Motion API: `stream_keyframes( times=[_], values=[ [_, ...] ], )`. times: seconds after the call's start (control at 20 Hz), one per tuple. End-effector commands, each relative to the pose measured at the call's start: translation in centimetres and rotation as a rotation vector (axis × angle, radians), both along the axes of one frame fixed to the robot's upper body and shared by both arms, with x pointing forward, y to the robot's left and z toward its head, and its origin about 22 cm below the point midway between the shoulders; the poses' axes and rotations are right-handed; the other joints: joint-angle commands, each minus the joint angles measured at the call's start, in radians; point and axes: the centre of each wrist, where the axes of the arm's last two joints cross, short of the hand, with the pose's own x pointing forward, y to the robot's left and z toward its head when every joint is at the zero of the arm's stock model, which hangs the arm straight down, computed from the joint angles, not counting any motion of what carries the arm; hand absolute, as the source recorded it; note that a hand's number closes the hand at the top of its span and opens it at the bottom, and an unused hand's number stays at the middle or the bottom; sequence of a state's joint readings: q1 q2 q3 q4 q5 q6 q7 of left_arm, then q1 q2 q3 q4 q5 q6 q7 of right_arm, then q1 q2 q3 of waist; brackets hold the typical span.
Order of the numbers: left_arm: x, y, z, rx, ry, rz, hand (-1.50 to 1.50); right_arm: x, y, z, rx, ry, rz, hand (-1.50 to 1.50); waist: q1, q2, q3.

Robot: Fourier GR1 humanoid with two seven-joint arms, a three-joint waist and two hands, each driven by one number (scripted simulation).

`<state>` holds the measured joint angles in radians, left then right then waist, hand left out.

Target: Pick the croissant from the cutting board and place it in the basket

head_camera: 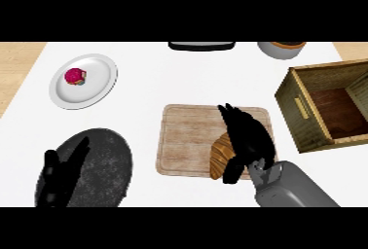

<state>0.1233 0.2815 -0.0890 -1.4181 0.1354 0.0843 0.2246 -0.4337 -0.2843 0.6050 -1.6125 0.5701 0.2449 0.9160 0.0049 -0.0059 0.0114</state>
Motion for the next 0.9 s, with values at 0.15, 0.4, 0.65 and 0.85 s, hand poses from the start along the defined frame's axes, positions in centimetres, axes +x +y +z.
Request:
stream_keyframes(
  times=[0.15, 0.4, 0.65, 0.85],
  values=[
    [-0.9, 0.0, -1.9, -0.037, 0.052, 0.015, 0.0, -0.2, 1.9, -2.0, -0.033, 0.013, -0.007, -1.5, -0.001, 0.006, -0.012],
    [1.5, 0.2, -0.9, -0.037, 0.056, 0.007, 0.0, 0.3, 0.8, -3.1, -0.113, 0.101, 0.002, -1.5, -0.007, 0.007, -0.012],
    [1.2, 0.5, -0.8, -0.021, 0.048, 0.008, 0.0, 0.2, 1.5, -3.9, -0.093, 0.124, -0.022, -1.5, -0.005, 0.006, -0.012],
    [-0.5, 2.4, -0.7, -0.013, 0.042, 0.021, 0.0, 0.5, 0.7, -5.9, -0.082, 0.125, -0.012, -1.5, -0.001, 0.007, -0.011]
  ],
)
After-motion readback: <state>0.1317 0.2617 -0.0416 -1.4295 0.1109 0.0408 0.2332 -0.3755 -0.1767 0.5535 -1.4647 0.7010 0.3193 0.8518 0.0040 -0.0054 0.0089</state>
